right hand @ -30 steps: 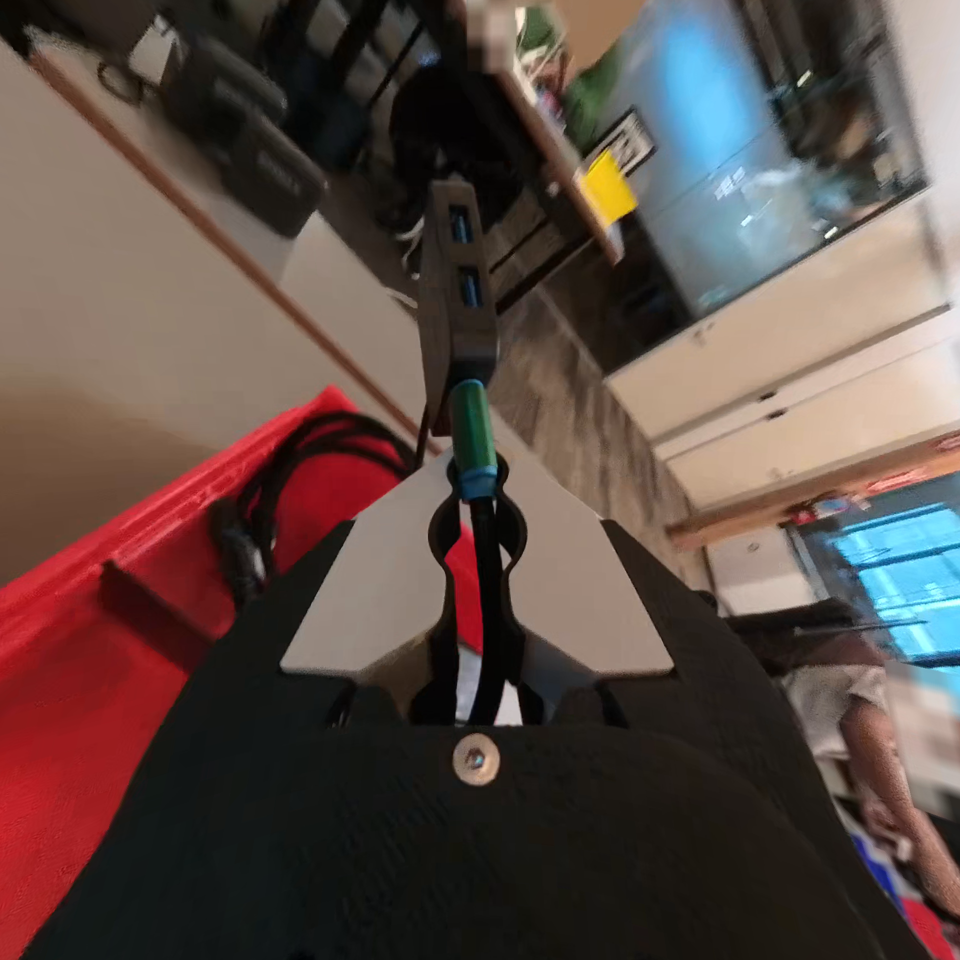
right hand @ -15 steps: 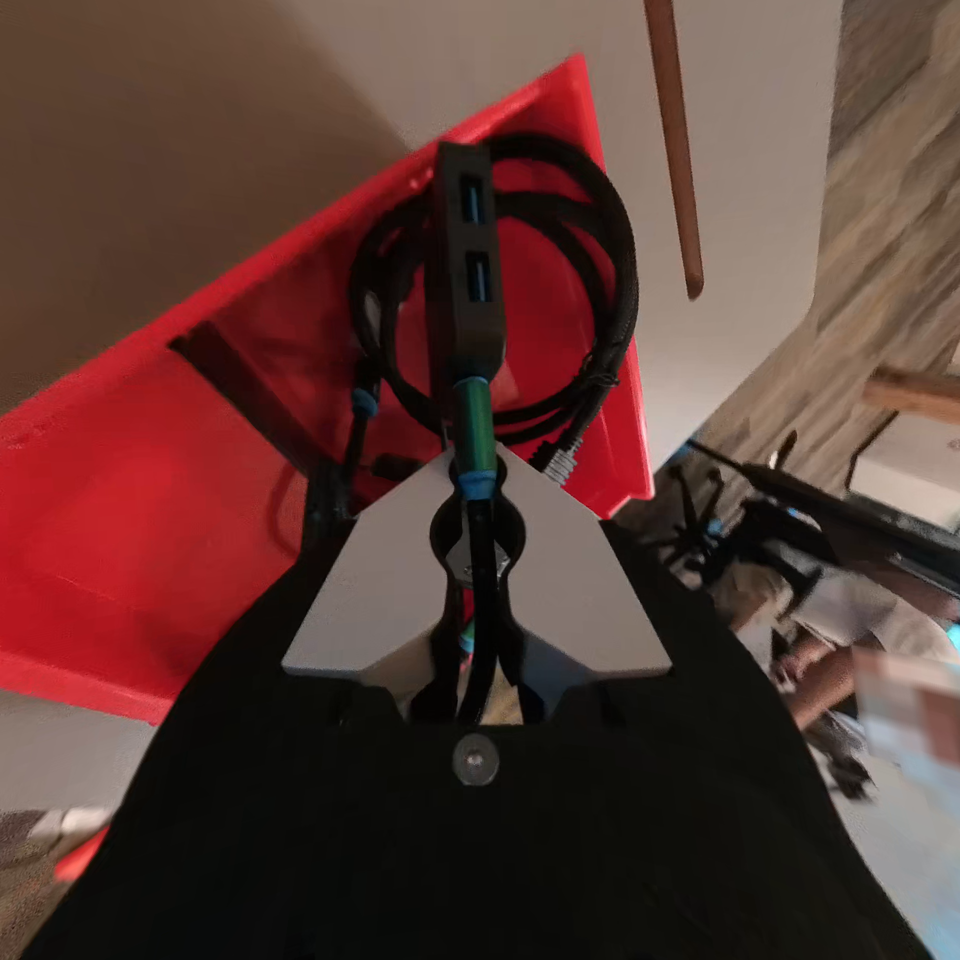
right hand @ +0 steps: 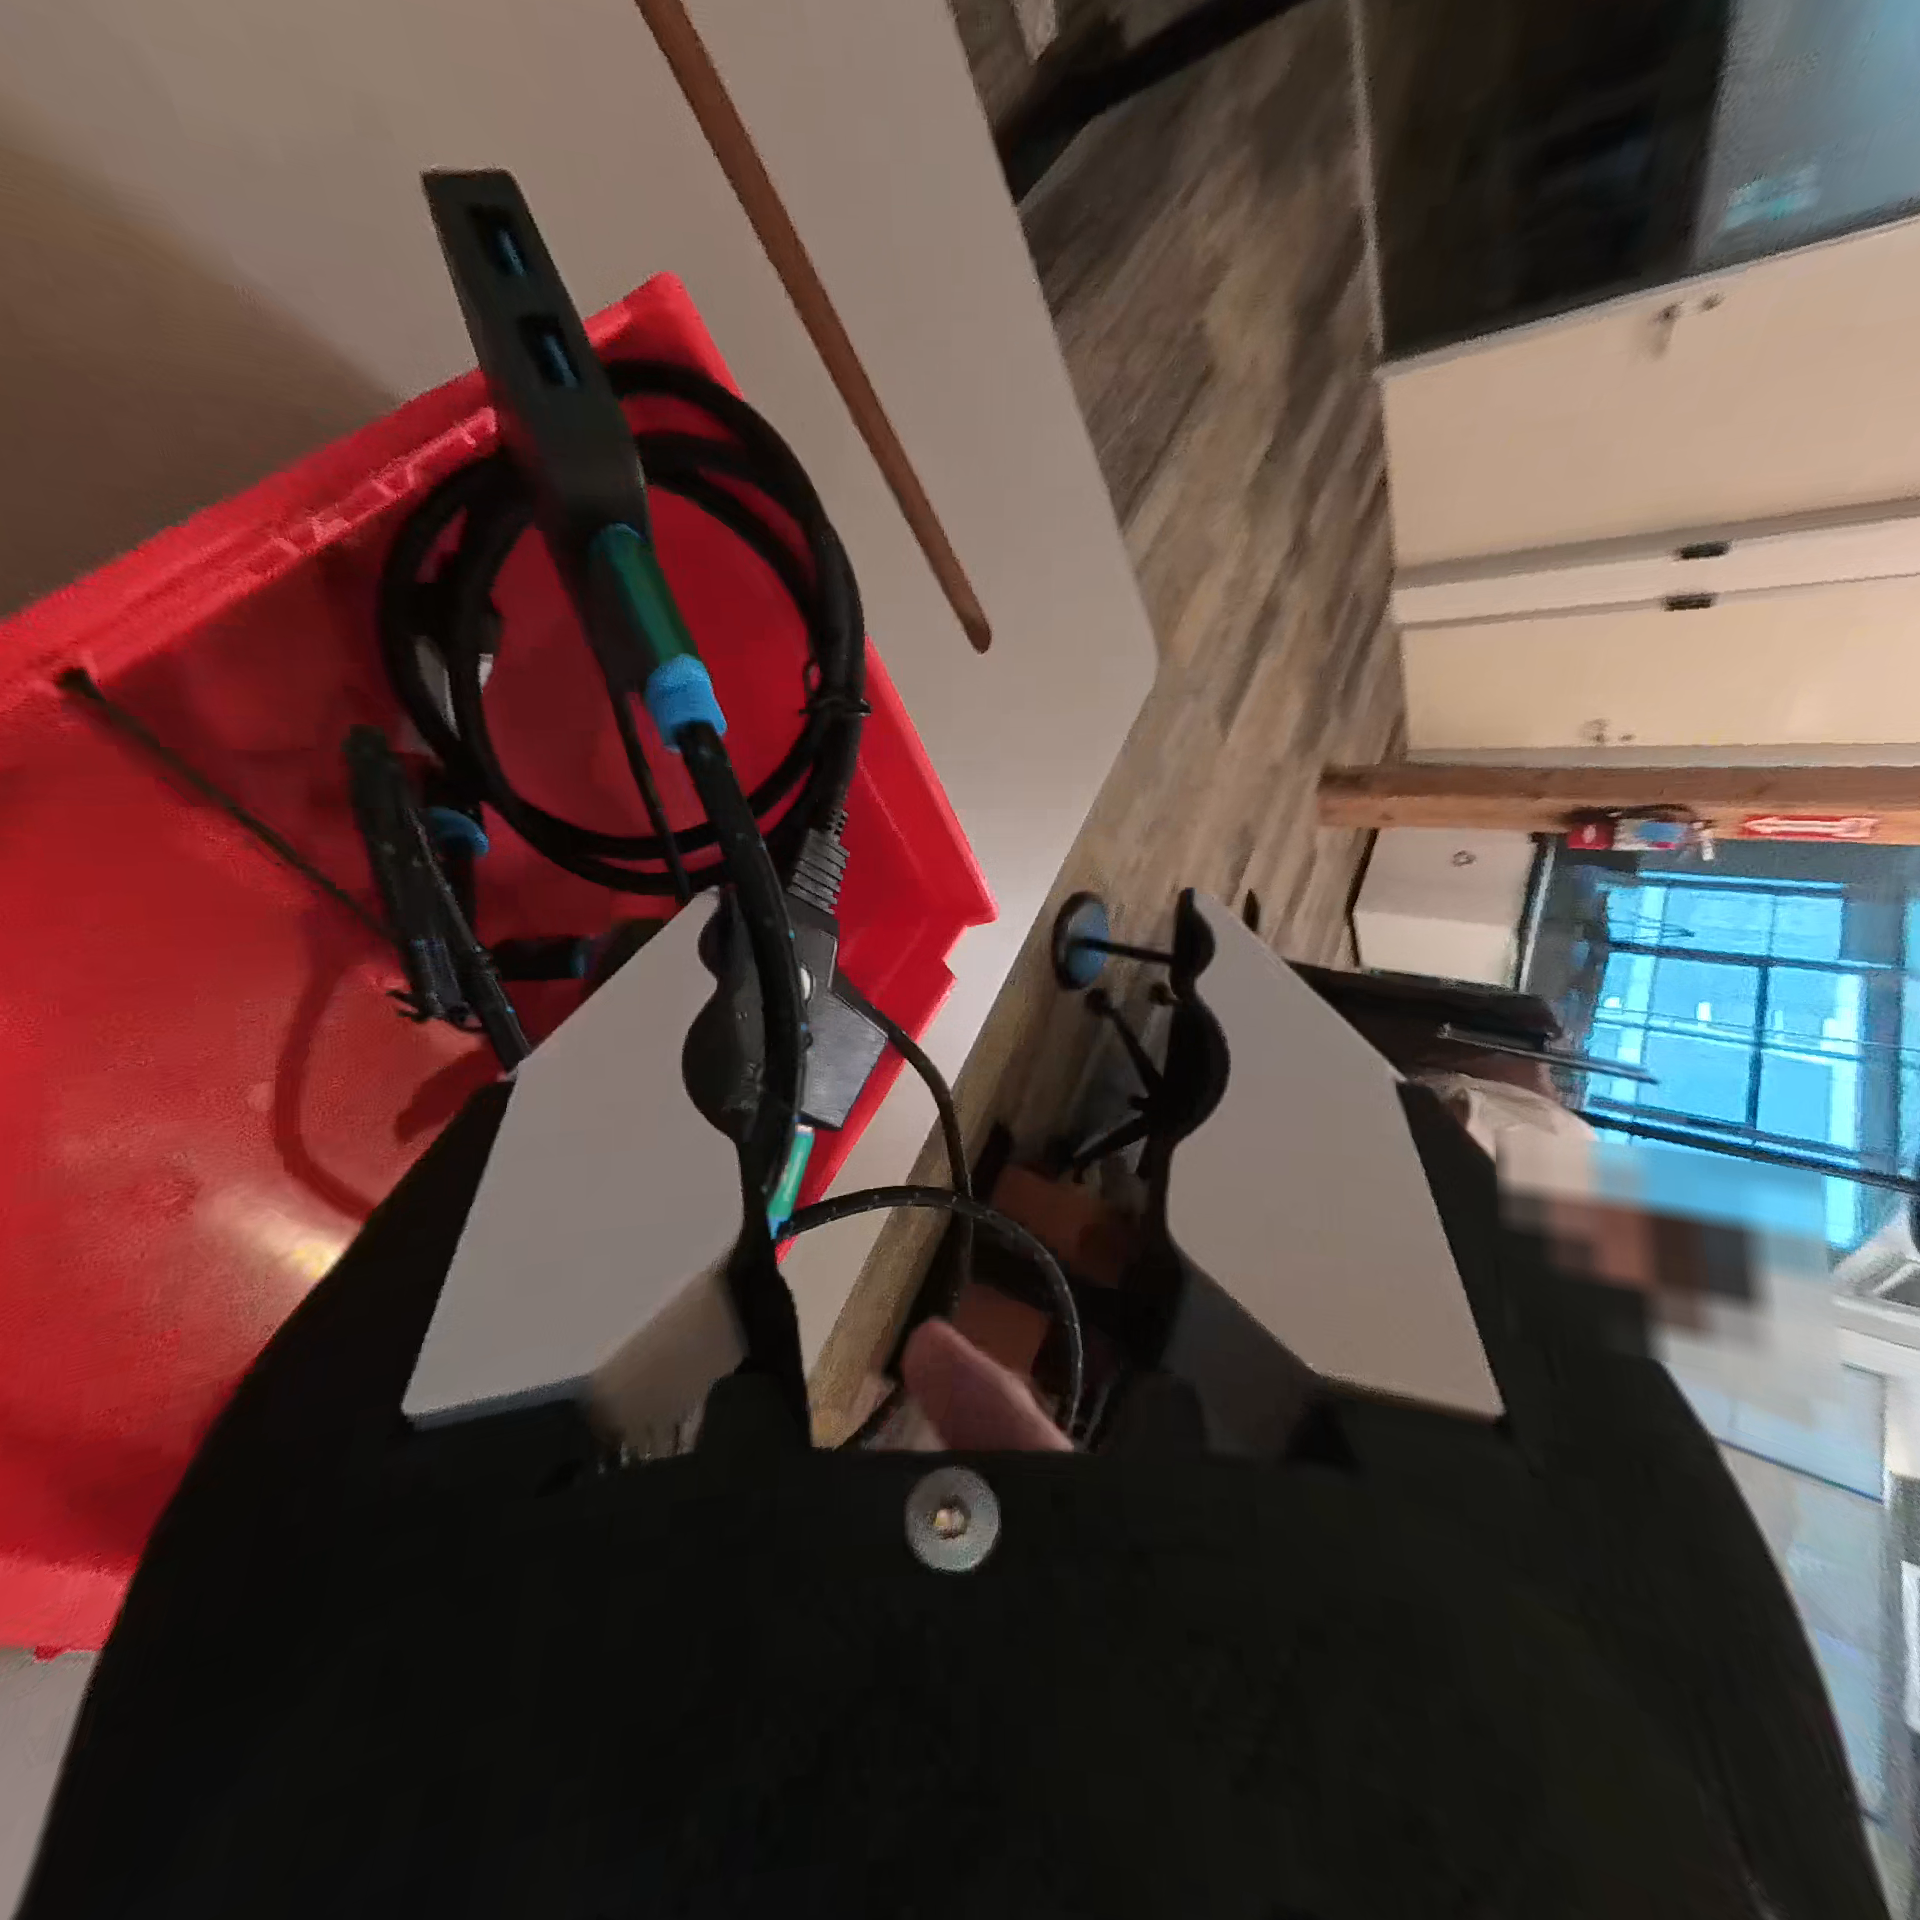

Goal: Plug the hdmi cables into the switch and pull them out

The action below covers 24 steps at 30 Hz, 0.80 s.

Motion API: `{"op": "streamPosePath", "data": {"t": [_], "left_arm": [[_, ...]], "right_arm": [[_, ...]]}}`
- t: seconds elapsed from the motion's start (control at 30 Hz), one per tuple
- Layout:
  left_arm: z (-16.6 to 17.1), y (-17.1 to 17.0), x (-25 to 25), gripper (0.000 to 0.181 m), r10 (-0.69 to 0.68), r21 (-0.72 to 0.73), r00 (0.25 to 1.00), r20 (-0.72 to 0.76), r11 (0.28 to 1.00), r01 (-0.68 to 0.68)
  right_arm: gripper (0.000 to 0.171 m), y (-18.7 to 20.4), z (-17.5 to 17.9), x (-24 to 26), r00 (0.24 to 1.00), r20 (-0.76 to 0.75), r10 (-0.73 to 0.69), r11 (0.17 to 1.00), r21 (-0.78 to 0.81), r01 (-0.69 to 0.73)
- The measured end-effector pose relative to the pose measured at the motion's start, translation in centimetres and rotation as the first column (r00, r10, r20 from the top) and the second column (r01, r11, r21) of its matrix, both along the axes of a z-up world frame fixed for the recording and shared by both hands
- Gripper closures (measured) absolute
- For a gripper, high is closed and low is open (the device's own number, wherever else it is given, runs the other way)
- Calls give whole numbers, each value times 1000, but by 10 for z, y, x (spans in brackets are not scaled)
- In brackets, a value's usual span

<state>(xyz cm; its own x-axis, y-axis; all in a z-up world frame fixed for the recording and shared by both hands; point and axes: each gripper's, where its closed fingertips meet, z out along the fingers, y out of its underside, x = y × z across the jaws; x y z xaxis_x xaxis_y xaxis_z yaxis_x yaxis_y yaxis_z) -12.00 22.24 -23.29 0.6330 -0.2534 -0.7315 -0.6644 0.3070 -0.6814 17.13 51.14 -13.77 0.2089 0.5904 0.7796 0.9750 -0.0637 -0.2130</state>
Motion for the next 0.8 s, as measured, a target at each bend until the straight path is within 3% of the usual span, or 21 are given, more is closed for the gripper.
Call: {"op": "streamPosePath", "data": {"t": [0.3,0.4,0.43,0.5,0.6,0.63,0.7,0.8], "left_arm": [[10,2,-12,116,18,1,993,117,1000,-18],[12,4,-14,113,27,0,990,141,1000,-27],[12,4,-14,105,25,-5,988,155,1000,-25],[23,4,-9,67,-8,1,966,257,1000,8],[35,5,3,35,-55,-23,908,415,997,71],[34,8,5,34,-49,-30,902,429,997,68],[28,12,8,34,-29,-36,914,404,998,47],[22,19,6,42,10,-33,937,348,999,1]], "right_arm": [[81,-41,9,22,993,-106,57,994,96,-47],[81,-65,29,14,958,-269,102,986,151,-63],[81,-79,38,4,924,-355,144,981,172,-88],[85,-111,57,-27,796,-552,249,964,217,-151],[93,-172,61,-92,450,-808,380,913,249,-324],[93,-192,54,-114,354,-849,394,887,250,-388],[92,-220,32,-153,235,-892,386,851,246,-465],[90,-236,-19,-207,187,-912,365,825,224,-518]]}}
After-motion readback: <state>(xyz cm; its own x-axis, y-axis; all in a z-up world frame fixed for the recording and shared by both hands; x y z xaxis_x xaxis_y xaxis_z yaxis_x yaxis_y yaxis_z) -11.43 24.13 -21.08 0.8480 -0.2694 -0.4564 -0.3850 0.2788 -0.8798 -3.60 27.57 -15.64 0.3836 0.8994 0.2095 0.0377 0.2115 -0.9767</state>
